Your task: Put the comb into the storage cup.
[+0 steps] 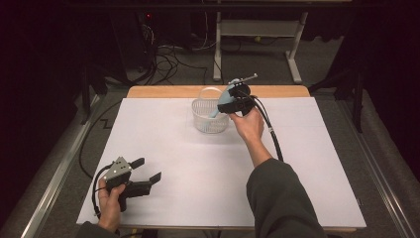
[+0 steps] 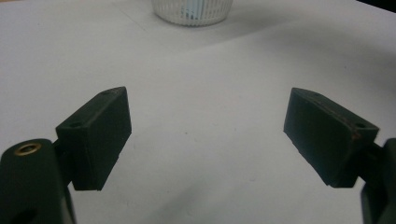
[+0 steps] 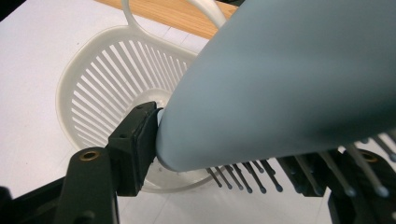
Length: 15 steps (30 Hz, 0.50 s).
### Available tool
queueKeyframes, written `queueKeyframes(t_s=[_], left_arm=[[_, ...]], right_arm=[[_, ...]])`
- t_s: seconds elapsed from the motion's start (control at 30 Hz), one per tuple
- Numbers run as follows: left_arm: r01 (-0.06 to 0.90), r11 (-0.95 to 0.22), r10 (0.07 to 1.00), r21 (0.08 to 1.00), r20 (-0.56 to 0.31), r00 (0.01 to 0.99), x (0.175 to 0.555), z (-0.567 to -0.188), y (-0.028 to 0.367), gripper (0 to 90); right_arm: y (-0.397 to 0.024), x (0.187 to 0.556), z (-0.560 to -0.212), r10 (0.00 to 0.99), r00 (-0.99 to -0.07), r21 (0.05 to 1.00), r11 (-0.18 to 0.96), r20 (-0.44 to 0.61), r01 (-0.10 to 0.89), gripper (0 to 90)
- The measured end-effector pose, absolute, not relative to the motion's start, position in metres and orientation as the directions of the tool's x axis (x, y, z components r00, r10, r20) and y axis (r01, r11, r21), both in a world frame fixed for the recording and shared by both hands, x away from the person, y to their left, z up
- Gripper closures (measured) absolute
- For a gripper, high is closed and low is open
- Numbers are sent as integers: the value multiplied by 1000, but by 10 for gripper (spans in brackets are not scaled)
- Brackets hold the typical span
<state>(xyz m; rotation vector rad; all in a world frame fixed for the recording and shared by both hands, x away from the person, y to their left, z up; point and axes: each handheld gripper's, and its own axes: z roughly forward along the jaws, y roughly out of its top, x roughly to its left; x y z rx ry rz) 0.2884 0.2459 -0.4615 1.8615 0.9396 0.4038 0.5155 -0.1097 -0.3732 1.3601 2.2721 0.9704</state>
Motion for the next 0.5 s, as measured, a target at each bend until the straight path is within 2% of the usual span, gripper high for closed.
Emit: queueKeyframes(t_s=[0.5], left_arm=[[429, -228, 753, 874, -122, 647, 288, -461, 246, 161]], right_arm=[[-111, 515, -377, 869, -491, 686, 315, 70, 656, 352]])
